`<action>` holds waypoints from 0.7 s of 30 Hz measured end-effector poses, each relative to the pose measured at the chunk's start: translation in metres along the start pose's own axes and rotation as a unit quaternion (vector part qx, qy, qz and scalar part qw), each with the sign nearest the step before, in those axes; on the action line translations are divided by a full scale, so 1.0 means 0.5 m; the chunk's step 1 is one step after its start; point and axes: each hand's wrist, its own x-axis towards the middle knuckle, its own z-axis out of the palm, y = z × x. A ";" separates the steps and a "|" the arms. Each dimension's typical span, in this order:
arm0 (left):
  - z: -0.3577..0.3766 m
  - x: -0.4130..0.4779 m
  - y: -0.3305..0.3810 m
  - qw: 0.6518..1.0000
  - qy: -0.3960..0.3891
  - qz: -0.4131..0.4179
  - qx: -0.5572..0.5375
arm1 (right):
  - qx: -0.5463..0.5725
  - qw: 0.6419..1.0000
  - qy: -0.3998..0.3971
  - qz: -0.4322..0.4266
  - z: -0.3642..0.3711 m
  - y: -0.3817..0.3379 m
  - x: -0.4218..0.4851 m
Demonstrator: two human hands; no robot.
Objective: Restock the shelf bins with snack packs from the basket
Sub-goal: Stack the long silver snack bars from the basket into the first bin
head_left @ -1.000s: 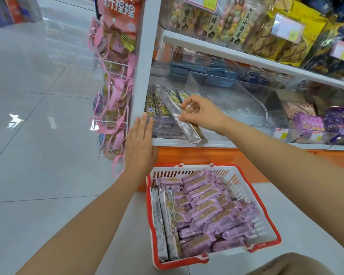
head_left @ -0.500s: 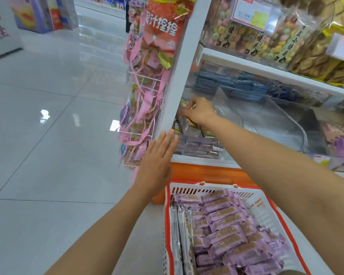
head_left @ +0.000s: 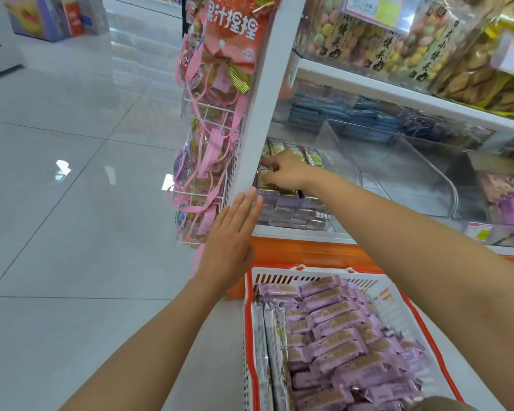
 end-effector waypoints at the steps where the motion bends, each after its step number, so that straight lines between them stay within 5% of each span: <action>1: -0.002 0.000 0.001 1.000 -0.003 -0.002 0.001 | -0.010 1.000 0.006 -0.003 0.005 0.006 0.005; 7: -0.011 -0.002 0.013 1.000 -0.004 -0.010 0.014 | 0.041 0.996 0.052 -0.057 0.008 0.023 -0.006; 11: -0.004 -0.008 0.034 0.999 0.027 -0.020 0.033 | 0.157 0.957 0.225 -0.090 0.010 0.025 -0.076; 14: 0.019 -0.031 0.053 0.998 0.049 -0.017 0.026 | 0.211 0.928 0.282 -0.123 0.039 0.030 -0.138; 18: 0.069 -0.081 0.064 1.000 0.001 -0.003 0.018 | 0.242 0.917 0.283 -0.147 0.120 0.060 -0.207; 21: 0.113 -0.132 0.051 0.994 -0.102 -0.025 0.010 | 0.227 0.942 0.229 -0.092 0.217 0.106 -0.244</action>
